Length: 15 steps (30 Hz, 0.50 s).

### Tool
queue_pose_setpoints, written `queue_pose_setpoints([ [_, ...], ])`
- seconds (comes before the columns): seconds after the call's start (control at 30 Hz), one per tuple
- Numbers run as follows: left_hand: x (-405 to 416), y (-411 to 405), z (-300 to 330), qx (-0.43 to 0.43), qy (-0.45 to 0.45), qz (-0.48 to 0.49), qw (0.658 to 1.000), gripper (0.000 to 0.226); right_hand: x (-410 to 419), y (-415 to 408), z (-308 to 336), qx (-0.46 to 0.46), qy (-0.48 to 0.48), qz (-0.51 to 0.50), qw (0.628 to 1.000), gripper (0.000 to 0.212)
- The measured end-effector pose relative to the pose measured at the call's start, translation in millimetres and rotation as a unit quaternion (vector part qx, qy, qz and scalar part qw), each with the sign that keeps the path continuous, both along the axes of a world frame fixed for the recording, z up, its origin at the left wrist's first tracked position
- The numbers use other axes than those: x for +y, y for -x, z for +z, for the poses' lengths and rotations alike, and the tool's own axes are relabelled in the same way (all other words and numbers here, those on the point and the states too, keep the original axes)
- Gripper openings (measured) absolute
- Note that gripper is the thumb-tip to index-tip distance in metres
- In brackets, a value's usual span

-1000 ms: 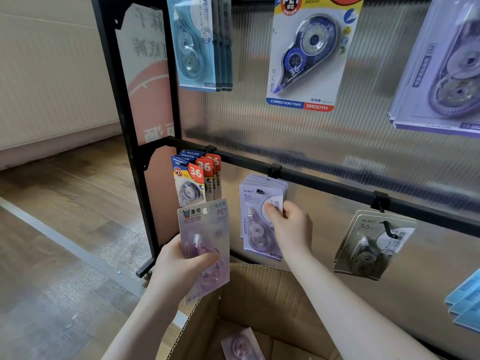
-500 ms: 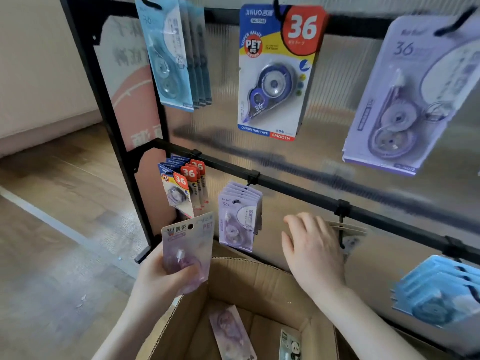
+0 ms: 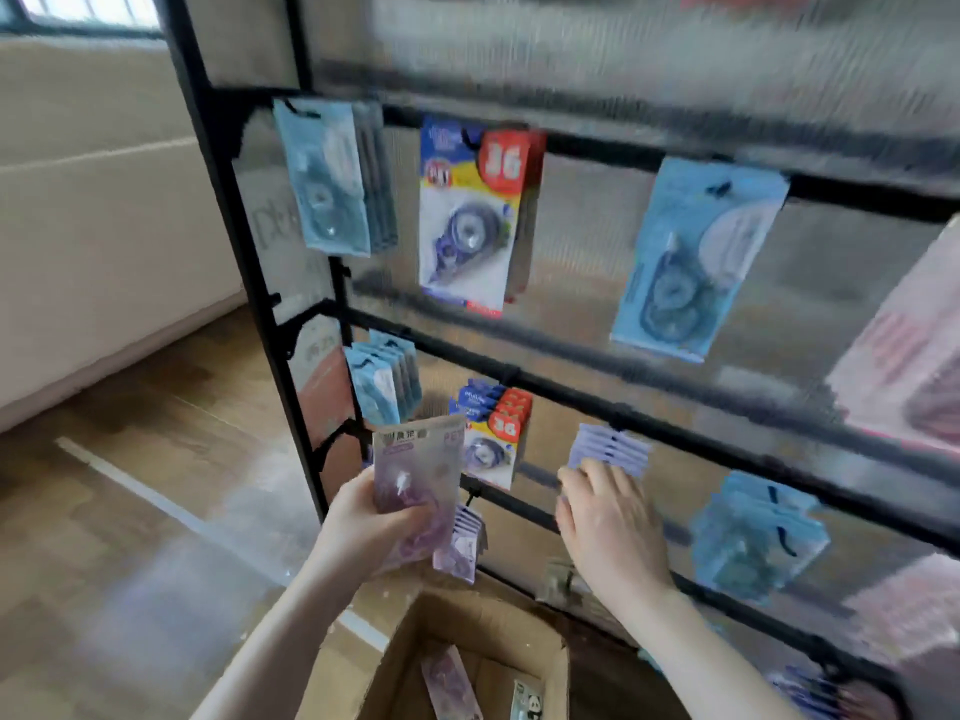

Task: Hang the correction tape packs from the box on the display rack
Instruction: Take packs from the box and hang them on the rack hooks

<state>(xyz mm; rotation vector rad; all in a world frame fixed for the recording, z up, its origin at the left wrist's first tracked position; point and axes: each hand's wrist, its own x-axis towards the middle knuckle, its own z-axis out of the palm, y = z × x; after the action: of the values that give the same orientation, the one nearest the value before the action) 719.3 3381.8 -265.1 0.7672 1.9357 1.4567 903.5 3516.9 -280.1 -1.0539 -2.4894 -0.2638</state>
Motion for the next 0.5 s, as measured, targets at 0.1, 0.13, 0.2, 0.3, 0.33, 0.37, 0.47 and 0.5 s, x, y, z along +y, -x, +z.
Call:
queue_pose_setpoints([
  [0.1, -1, 0, 71, 0.003, -0.019, -0.004, 1.000, 0.026, -2, -3, 67, 0.002, -0.007, 0.005, 1.000, 0.021],
  [0.13, 0, 1, 93, 0.012, -0.023, -0.006, 1.000, 0.026, -2, -4, 88, 0.003, -0.010, 0.005, 1.000, 0.022],
  [0.2, 2, 1, 137, 0.022, -0.042, -0.010, 0.999, 0.028, -3, -5, 128, 0.005, -0.017, 0.004, 1.000, 0.025],
  [0.3, 8, 0, 196, 0.037, -0.062, -0.039, 0.997, 0.020, -3, -6, 181, 0.005, -0.027, 0.006, 1.000, 0.031],
  [0.33, 9, 0, 213, 0.042, -0.065, -0.053, 0.996, 0.022, -3, -8, 197, 0.006, -0.034, 0.003, 0.999, 0.032],
  [0.37, 11, -1, 229, 0.044, -0.074, -0.065, 0.994, 0.027, -2, -9, 211, 0.008, -0.043, 0.000, 0.999, 0.033],
  [0.47, 15, 0, 267, 0.062, -0.089, -0.089, 0.990, 0.032, 0, -12, 247, 0.021, -0.058, -0.015, 0.998, 0.031],
  [0.5, 17, 0, 278, 0.072, -0.096, -0.095, 0.988, 0.029, 2, -13, 255, 0.021, -0.059, -0.020, 0.998, 0.031],
])
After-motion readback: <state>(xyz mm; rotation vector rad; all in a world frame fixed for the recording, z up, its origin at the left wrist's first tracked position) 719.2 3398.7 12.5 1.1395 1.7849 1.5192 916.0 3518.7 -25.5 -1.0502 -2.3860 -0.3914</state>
